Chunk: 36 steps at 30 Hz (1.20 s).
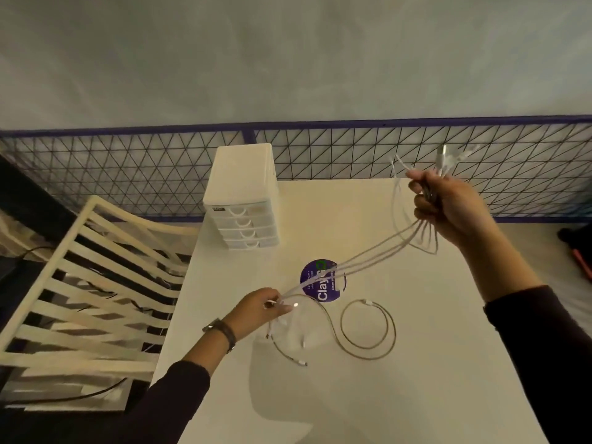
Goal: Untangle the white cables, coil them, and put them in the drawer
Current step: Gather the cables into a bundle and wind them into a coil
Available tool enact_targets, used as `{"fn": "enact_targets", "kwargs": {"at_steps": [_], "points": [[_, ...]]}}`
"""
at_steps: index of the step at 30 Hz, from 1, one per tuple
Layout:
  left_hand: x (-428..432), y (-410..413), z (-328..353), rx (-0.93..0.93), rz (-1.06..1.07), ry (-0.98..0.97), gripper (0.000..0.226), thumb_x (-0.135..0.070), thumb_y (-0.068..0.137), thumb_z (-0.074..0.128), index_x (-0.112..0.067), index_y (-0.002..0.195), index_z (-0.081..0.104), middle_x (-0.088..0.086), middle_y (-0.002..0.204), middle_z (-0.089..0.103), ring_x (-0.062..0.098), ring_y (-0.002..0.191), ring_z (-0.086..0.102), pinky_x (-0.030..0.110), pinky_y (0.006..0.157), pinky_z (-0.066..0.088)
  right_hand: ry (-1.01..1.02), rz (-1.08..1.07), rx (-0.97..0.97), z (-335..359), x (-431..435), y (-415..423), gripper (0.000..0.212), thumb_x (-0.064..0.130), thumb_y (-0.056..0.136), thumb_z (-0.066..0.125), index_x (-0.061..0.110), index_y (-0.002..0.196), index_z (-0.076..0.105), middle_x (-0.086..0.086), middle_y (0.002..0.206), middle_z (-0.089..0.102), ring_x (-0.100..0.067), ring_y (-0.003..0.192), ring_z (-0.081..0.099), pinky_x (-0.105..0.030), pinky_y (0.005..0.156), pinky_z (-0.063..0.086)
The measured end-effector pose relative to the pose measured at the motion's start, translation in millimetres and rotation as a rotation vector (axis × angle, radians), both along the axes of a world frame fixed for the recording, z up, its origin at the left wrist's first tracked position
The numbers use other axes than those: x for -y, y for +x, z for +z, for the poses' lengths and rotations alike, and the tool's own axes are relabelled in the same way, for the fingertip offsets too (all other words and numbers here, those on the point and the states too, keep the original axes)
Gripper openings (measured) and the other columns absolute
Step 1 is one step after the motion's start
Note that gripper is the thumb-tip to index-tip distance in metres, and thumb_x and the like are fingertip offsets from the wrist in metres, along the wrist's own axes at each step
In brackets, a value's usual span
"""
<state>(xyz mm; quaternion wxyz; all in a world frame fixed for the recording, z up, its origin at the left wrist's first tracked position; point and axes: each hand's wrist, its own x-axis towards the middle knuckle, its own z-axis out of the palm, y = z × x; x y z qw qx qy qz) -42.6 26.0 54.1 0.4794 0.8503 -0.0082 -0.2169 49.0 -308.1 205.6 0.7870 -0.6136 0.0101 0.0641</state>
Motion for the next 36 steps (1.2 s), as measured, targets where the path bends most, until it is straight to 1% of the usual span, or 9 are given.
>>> {"fn": "enact_targets", "kwargs": {"at_steps": [3,7,12,18,24,27,30,33,36], "points": [[-1.6,-0.1,9.4,-0.091,0.146,-0.196,0.009,-0.013,0.077,0.074,-0.017,0.080,0.066,-0.005,0.073,0.065,0.003,0.063,0.057,0.014,0.063,0.046,-0.245,-0.083,-0.039,-16.8,3.6,-2.5,0.033,0.021,0.101,0.033,0.011,0.095,0.064,0.001,0.074,0.051,-0.009,0.049,0.030,-0.020,0.046,0.026],[-24.2,4.9,15.4,-0.191,0.344,-0.423,0.019,0.007,0.079,0.065,-0.010,0.088,0.065,-0.005,0.075,0.071,0.010,0.075,0.066,0.018,0.069,0.052,-0.515,-0.153,-0.047,-39.9,10.2,-4.8,0.031,0.018,0.101,0.035,0.013,0.090,0.064,0.000,0.075,0.051,-0.013,0.053,0.034,-0.026,0.050,0.026],[-39.6,11.4,19.9,-0.219,0.487,-0.479,0.016,0.002,0.089,0.054,-0.010,0.080,0.055,0.006,0.078,0.066,0.016,0.066,0.070,0.026,0.064,0.059,-0.815,-0.078,-0.042,-63.4,12.9,-7.0,0.032,0.019,0.101,0.035,0.011,0.096,0.065,0.000,0.072,0.053,-0.017,0.055,0.039,-0.027,0.052,0.033],[-47.5,19.1,25.1,-0.271,0.613,-0.524,0.021,-0.007,0.098,0.042,-0.016,0.079,0.046,0.007,0.096,0.064,0.025,0.064,0.072,0.032,0.053,0.058,-0.822,-0.126,-0.059,-78.9,18.1,-1.0,0.034,0.020,0.101,0.035,0.006,0.099,0.066,0.001,0.075,0.055,-0.014,0.060,0.042,-0.026,0.058,0.034],[-50.7,16.6,30.1,-0.314,0.508,-0.349,0.017,-0.008,0.098,0.042,-0.013,0.082,0.046,0.008,0.109,0.066,0.027,0.072,0.072,0.034,0.061,0.060,-0.927,-0.185,-0.039,-86.7,24.0,0.0,0.035,0.019,0.101,0.034,0.002,0.105,0.065,-0.010,0.092,0.062,-0.016,0.062,0.045,-0.033,0.061,0.038],[-45.4,16.8,39.5,-0.336,0.495,-0.419,0.015,-0.007,0.096,0.047,-0.013,0.082,0.046,0.013,0.100,0.069,0.027,0.072,0.072,0.032,0.061,0.060,-1.100,-0.150,-0.054,-92.5,22.1,-1.2,0.034,0.018,0.100,0.037,0.005,0.106,0.067,-0.023,0.132,0.050,-0.033,0.102,0.056,-0.040,0.086,0.042],[-33.1,17.1,51.7,-0.311,0.471,-0.539,0.016,-0.004,0.095,0.047,-0.013,0.081,0.046,0.012,0.087,0.073,0.024,0.073,0.072,0.030,0.064,0.060,-1.232,-0.139,0.009,-95.6,6.1,-10.6,0.031,0.013,0.099,0.040,0.004,0.106,0.069,-0.022,0.151,0.028,-0.041,0.133,0.035,-0.043,0.108,0.028],[-19.5,16.3,59.0,-0.295,0.393,-0.585,0.016,-0.003,0.093,0.049,-0.014,0.082,0.048,0.009,0.090,0.074,0.022,0.074,0.072,0.029,0.066,0.059,-0.907,-0.088,0.036,-84.1,-27.2,-32.0,0.027,0.010,0.099,0.038,0.010,0.098,0.065,-0.022,0.115,0.063,-0.032,0.091,0.066,-0.035,0.085,0.045],[-4.7,14.0,65.4,-0.262,0.310,-0.574,0.014,-0.005,0.093,0.050,-0.015,0.083,0.048,0.007,0.095,0.073,0.021,0.075,0.071,0.030,0.067,0.059,-0.756,0.042,0.045,-69.6,-62.6,-53.0,0.026,0.018,0.100,0.039,0.021,0.090,0.063,-0.004,0.070,0.069,-0.010,0.052,0.062,-0.017,0.063,0.047]]}}
